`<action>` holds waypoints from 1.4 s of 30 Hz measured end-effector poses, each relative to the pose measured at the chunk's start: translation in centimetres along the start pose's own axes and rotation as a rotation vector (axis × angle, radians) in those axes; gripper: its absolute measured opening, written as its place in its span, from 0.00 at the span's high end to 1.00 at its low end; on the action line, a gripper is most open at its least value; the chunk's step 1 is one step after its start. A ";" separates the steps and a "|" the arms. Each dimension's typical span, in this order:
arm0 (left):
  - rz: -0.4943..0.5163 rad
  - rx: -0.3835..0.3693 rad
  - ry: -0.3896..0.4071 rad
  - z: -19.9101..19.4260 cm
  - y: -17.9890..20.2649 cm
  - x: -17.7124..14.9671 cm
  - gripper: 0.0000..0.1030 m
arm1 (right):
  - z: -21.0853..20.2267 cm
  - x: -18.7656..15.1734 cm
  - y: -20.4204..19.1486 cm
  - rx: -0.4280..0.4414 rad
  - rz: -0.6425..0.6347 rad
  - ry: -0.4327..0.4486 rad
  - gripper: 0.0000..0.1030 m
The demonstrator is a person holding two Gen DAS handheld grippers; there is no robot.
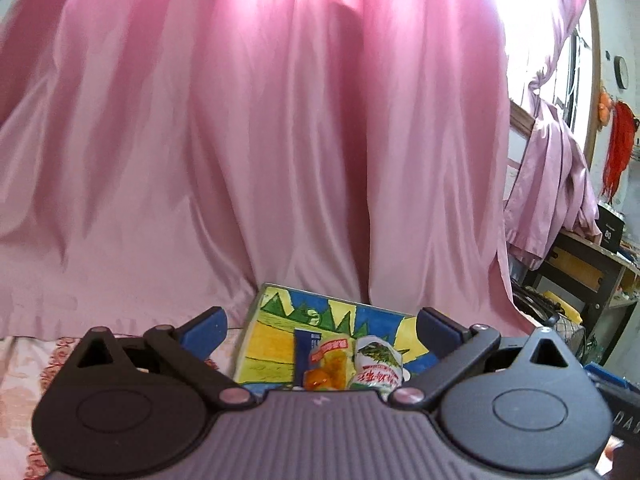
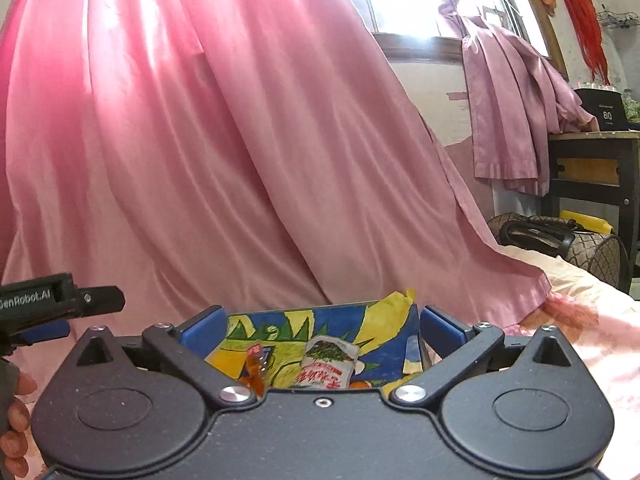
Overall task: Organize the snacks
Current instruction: 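Lift both tools up out of the tray and back over the loose snacks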
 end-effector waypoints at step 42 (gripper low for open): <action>0.076 0.114 -0.260 -11.1 -4.3 -8.6 0.00 | -10.3 -6.5 -4.8 -0.147 -0.120 -0.259 0.01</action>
Point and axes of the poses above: each gripper's, at about its wrist camera, not at the fingertips, and z roughly the way its jaws point, y to its right, x to its top, the point moved 1 cm from there along z, roughly the way its jaws point, and after that the axes turned 2 degrees about -x, right-handed, at the moved point
